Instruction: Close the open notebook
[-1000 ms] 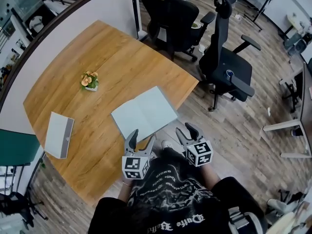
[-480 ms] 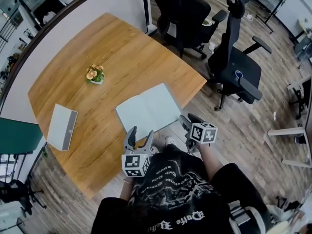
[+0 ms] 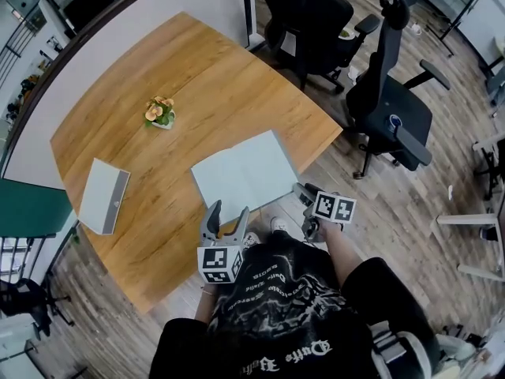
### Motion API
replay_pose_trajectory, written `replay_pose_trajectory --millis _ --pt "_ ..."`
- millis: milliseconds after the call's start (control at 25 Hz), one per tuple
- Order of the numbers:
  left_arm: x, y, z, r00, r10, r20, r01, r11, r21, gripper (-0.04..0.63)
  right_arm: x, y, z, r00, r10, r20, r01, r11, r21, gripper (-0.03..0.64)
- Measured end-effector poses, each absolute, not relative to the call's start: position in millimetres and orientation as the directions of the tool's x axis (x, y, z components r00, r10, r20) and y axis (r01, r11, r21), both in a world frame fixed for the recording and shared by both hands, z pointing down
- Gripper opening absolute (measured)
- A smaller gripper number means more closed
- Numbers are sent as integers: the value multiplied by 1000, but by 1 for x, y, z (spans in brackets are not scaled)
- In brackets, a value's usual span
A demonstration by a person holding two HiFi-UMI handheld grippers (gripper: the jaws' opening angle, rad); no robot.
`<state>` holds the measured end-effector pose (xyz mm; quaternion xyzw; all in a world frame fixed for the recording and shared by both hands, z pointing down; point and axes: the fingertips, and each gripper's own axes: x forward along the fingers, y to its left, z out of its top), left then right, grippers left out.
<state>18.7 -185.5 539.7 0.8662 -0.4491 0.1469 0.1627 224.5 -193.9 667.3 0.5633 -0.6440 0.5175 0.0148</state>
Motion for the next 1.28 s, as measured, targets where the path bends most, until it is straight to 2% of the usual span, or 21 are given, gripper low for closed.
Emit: replay_pose_trajectory --millis 160,280,360,560,1280 --pt "19 -183 541 548 -732 405 -830 -537 153 314 222 -194 671 -419 -718 557 -652 -189 -734 182" --pt "19 -179 543 546 -730 412 -831 -532 159 314 217 -196 669 -468 -722 509 -585 -179 -791 126" --pt "18 -175 545 542 -727 422 -834 -528 160 314 217 -196 667 -474 -730 492 -563 -178 -807 113" --pt "19 -167 550 530 -716 455 -840 -517 166 314 220 -195 662 -456 -747 484 -598 -146 -788 51" --pt "-19 -159 555 493 -748 443 -868 -456 196 305 216 -194 631 -358 -805 473 -705 -99 -702 28"
